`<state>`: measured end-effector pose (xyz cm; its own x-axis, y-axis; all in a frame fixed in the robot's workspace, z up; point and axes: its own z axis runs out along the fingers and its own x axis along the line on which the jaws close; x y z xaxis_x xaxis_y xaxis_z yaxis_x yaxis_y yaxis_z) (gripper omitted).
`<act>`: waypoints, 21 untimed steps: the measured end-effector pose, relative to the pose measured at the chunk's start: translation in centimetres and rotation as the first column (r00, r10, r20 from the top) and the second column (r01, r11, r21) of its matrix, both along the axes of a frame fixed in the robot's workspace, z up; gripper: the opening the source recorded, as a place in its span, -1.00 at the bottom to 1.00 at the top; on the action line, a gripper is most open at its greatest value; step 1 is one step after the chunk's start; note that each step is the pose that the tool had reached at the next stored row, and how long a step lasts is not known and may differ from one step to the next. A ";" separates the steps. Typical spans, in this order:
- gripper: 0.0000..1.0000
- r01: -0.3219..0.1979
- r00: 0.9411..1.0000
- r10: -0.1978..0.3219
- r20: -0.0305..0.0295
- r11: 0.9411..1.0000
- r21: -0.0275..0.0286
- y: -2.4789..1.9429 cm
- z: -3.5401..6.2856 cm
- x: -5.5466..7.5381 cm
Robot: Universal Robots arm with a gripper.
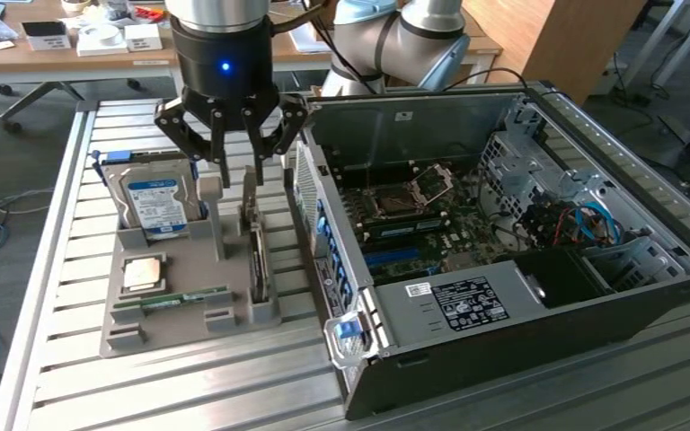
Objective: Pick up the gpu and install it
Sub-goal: 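Pick up the gpu and move the gpu toward the slot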
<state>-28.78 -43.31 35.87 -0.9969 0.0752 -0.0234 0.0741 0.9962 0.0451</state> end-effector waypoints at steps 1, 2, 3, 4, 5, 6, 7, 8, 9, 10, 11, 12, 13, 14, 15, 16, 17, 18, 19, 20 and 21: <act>-0.18 0.000 1.000 0.000 0.000 1.000 0.000 0.00 -0.11 0.0; -0.18 0.000 1.000 0.000 0.000 1.000 0.000 0.00 -0.23 0.0; -0.18 0.000 1.000 0.000 0.000 1.000 0.000 0.00 -0.34 0.0; -0.18 0.000 1.000 0.000 0.000 1.000 0.000 0.00 -0.46 0.0; -0.18 0.000 1.000 0.000 0.000 1.000 0.000 0.00 -0.57 0.0; -0.18 0.000 1.000 0.000 0.000 1.000 0.000 0.00 -0.66 0.0; -0.18 0.000 1.000 0.000 0.000 1.000 0.000 0.00 -0.75 0.0; -0.18 0.000 1.000 0.000 0.000 1.000 0.000 0.00 -0.83 0.0; -0.18 0.000 1.000 0.000 0.000 1.000 0.000 0.00 -0.88 0.0; -0.18 0.000 1.000 0.000 0.000 1.000 0.000 0.00 -0.89 0.0; -0.18 0.000 1.000 0.000 0.000 1.000 0.000 0.00 -0.89 0.0; -0.18 0.000 1.000 0.000 0.000 1.000 0.000 0.00 -0.90 0.0; -0.18 0.000 1.000 0.000 0.000 1.000 0.000 0.00 -0.93 0.0; -0.18 0.000 1.000 0.000 0.000 1.000 0.000 0.00 -0.98 0.0; -0.18 0.000 1.000 0.000 0.000 1.000 0.000 0.00 -1.05 0.0; -0.18 0.000 1.000 0.000 0.000 1.000 0.000 0.00 -1.14 0.0; -0.18 0.000 1.000 0.000 0.000 1.000 0.000 0.00 -1.23 0.0; -0.18 0.000 1.000 0.000 0.000 1.000 0.000 0.00 -1.32 0.0; -0.18 0.000 1.000 0.000 0.000 1.000 0.000 0.00 -1.42 0.0; -0.18 0.000 1.000 0.000 0.000 1.000 0.000 0.00 -1.51 0.0; -0.18 0.000 1.000 0.000 0.000 1.000 0.000 0.00 -1.62 0.0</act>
<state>-28.78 -43.31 34.25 -0.9969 0.0753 -0.0233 0.0741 0.9962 0.0451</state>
